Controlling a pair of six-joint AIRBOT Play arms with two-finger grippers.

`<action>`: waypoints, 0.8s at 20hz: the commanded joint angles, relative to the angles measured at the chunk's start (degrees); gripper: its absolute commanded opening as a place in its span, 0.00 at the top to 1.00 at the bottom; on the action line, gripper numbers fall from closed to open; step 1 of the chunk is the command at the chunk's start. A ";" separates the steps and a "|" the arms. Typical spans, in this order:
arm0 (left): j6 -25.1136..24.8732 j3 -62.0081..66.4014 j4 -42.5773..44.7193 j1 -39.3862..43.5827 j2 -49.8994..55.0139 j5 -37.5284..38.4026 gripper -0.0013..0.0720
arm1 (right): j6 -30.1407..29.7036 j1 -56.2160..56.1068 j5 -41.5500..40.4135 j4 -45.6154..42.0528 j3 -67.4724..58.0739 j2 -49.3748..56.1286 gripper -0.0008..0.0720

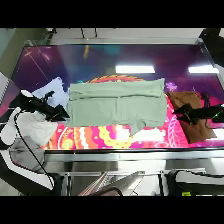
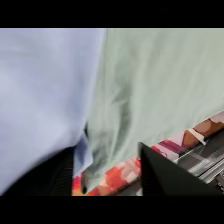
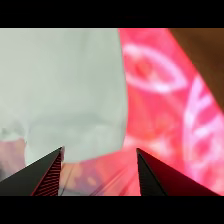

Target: Fold the shirts.

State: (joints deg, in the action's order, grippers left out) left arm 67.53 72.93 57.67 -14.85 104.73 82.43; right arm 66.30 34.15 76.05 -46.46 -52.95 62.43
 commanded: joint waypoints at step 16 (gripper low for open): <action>-0.57 3.89 5.14 -2.71 -0.50 -1.95 0.28 | -2.67 -16.41 -13.66 2.56 13.81 -4.74 0.28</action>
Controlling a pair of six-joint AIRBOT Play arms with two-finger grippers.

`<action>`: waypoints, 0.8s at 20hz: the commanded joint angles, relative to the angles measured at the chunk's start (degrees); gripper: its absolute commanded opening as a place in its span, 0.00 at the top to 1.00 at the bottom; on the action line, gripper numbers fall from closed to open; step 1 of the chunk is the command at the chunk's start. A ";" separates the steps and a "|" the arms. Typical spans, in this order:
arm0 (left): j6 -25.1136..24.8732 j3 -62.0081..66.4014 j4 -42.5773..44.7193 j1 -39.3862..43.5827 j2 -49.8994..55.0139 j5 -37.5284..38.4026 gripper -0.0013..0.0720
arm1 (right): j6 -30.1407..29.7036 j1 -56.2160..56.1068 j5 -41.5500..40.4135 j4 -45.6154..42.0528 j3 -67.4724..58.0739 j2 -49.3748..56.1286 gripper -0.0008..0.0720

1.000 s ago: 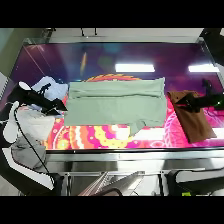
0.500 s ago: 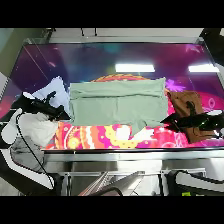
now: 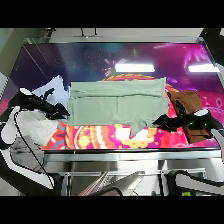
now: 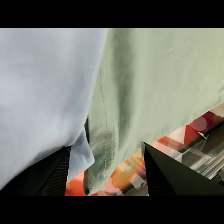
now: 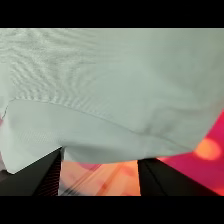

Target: Fold the shirts.

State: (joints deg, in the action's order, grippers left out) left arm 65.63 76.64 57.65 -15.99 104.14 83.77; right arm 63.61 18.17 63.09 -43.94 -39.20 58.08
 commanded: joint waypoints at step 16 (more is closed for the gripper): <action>-0.83 7.82 -8.07 -13.05 -1.09 5.11 0.28 | 0.76 -0.35 2.14 -0.94 0.07 -2.34 0.28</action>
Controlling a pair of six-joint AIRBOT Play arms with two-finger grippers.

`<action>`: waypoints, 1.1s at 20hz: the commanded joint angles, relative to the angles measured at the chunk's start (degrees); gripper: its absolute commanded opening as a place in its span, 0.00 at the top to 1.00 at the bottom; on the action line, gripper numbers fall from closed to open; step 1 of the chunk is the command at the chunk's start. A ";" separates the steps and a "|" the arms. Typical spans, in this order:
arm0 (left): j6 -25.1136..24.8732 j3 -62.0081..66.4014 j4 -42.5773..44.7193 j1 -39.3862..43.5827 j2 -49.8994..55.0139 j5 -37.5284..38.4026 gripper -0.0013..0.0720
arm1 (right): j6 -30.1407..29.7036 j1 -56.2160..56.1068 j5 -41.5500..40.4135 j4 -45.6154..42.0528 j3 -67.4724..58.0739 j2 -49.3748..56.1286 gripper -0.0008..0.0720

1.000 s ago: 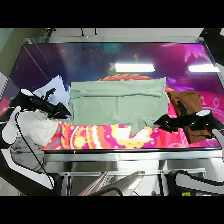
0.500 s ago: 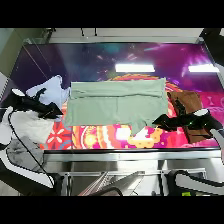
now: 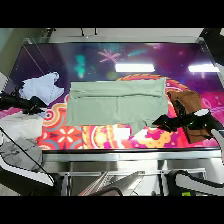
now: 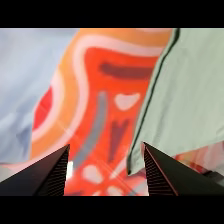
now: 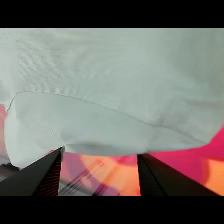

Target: Fold the shirts.

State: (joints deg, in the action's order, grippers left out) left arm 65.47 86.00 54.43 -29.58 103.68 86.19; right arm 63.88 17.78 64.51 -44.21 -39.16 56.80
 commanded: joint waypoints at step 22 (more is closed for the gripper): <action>-1.25 -16.41 1.27 15.21 1.62 -4.07 0.28 | -3.58 7.34 -3.65 6.82 7.54 -1.95 0.28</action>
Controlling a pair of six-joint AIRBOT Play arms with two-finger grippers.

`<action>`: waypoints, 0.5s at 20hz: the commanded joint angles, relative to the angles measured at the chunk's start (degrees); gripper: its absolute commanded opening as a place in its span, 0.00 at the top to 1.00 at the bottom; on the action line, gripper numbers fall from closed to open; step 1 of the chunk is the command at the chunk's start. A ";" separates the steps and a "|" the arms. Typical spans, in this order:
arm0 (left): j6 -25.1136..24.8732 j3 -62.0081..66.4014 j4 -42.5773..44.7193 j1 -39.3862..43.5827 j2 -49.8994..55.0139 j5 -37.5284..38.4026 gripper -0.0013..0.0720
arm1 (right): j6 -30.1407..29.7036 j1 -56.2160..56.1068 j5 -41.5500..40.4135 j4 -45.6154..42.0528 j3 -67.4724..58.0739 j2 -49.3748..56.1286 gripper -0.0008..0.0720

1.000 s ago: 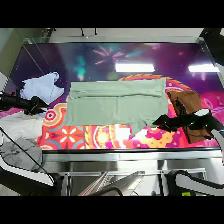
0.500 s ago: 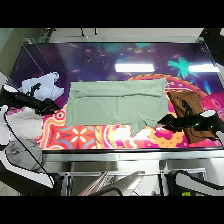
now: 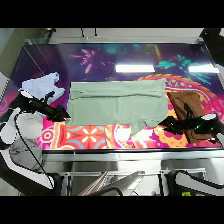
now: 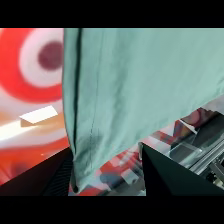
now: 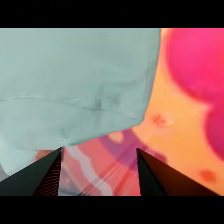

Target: Fold the shirts.

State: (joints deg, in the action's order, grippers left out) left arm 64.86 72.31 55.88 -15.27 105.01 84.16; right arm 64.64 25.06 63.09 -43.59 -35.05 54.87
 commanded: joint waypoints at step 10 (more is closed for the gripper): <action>-3.82 -2.75 -9.44 0.59 -1.38 -3.85 0.96 | -11.54 -5.81 -6.27 17.31 5.22 1.60 0.37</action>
State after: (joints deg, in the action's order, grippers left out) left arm 61.39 69.56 48.53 -14.57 104.66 80.07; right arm 55.33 20.51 57.49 -29.52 -30.00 56.31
